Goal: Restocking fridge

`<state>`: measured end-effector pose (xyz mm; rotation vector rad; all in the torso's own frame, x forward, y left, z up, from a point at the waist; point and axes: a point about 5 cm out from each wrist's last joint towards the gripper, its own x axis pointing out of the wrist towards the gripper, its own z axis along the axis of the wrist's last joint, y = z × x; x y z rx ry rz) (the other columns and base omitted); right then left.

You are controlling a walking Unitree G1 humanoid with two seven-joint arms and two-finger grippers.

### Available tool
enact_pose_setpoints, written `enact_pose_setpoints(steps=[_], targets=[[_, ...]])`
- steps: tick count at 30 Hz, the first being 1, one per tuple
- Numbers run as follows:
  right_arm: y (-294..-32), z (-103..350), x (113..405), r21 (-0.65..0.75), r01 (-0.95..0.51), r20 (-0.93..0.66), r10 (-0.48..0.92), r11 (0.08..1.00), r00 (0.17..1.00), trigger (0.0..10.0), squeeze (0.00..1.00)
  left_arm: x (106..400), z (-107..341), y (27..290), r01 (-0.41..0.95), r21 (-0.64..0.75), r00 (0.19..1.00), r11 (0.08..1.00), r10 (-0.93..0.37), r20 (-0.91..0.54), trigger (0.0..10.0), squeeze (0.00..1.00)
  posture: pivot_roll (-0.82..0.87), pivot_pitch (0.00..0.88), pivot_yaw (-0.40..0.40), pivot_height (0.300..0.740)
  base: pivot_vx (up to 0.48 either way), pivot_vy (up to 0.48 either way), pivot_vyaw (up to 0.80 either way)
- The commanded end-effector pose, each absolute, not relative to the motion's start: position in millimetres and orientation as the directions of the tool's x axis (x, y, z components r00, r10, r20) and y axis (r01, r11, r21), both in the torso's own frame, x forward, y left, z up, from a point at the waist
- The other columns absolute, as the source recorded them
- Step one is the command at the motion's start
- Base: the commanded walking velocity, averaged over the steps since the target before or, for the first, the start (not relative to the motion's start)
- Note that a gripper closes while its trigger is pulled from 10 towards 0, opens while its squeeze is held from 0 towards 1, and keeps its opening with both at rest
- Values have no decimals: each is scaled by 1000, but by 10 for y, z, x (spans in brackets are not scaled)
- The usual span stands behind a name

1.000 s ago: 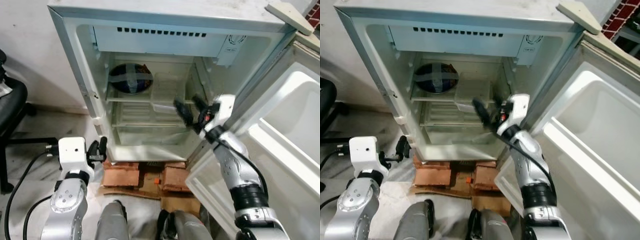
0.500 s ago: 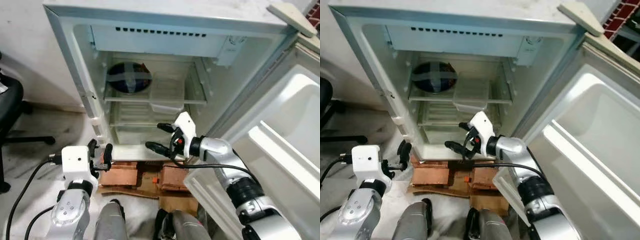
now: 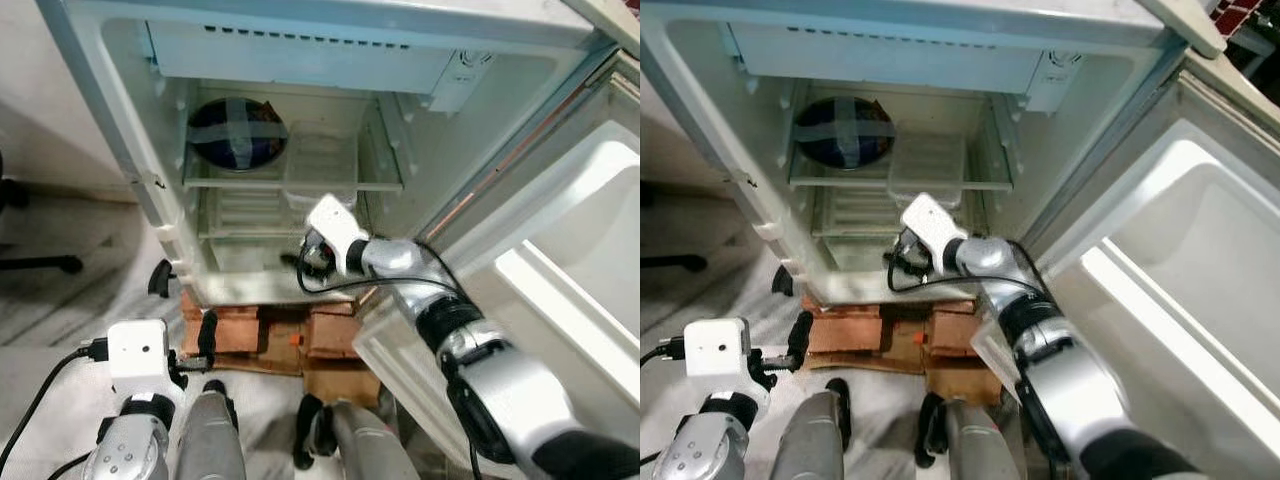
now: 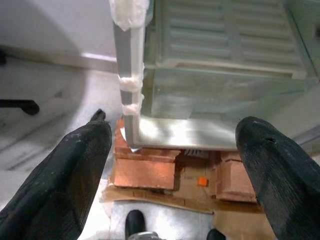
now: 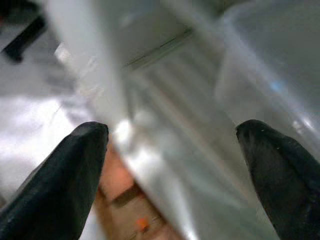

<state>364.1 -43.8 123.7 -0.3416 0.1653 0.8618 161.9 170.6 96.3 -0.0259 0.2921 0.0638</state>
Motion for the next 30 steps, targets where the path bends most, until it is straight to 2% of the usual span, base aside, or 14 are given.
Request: enact_pose_setpoints(steps=[1,5,8,11,16,17,18,19,20,25,28,30], targets=[[-415,1361,3686,-151,-750,-171,730,644,662,10000,651,1587,969,1666,-63,-31,951,998,51,-303,10000,0,202,330,-185,740,0,0,0],[-429,1406,3696,-132,-749,-124,738,650,663,10000,655,1593,965,1660,-65,-31,950,997,53,-307,10000,0,200,327,-186,740,0,0,0],[-483,1296,3612,-77,-794,-114,786,603,608,10000,651,1630,952,1668,-66,-28,951,997,54,-306,10000,0,199,311,-183,740,0,0,0],[-574,1174,3455,35,-873,-83,872,487,483,10000,651,1696,958,1673,-53,-21,956,998,44,-290,10000,0,190,287,-177,740,0,0,0],[-662,1128,3333,50,-904,-57,905,425,422,10000,647,1815,945,1695,-38,-11,962,999,33,-272,10000,0,170,234,-158,740,0,0,0],[-726,1132,3253,63,-911,-25,913,408,407,10000,451,1893,957,1690,-24,-9,967,1000,21,-253,10000,0,160,209,-149,740,0,0,0],[-760,1131,3208,64,-912,-12,914,406,406,10000,122,1933,965,1684,-16,-6,970,1000,14,-244,10000,0,158,203,-147,740,0,0,0],[-792,1128,3165,61,-910,-1,912,409,410,10000,0,1973,971,1679,-9,-3,972,1000,8,-234,10000,0,154,191,-142,740,0,0,0],[-808,1123,3144,58,-909,4,911,413,413,10000,0,2002,972,1678,-5,0,973,1000,5,-229,10000,0,152,185,-141,740,0,0,0],[-961,1047,2962,64,-815,59,813,576,579,10000,0,2149,912,1705,3,24,977,1000,3,-215,10000,0,125,114,-123,740,0,0,0],[-1086,993,2824,119,-682,94,676,721,731,10000,0,2212,844,1696,14,29,976,999,-8,-217,10000,0,112,53,-102,740,0,0,0],[-1127,954,2775,153,-626,91,620,765,780,10000,0,2242,818,1691,27,35,977,999,-19,-213,10000,0,108,34,-94,740,0,0,0]])
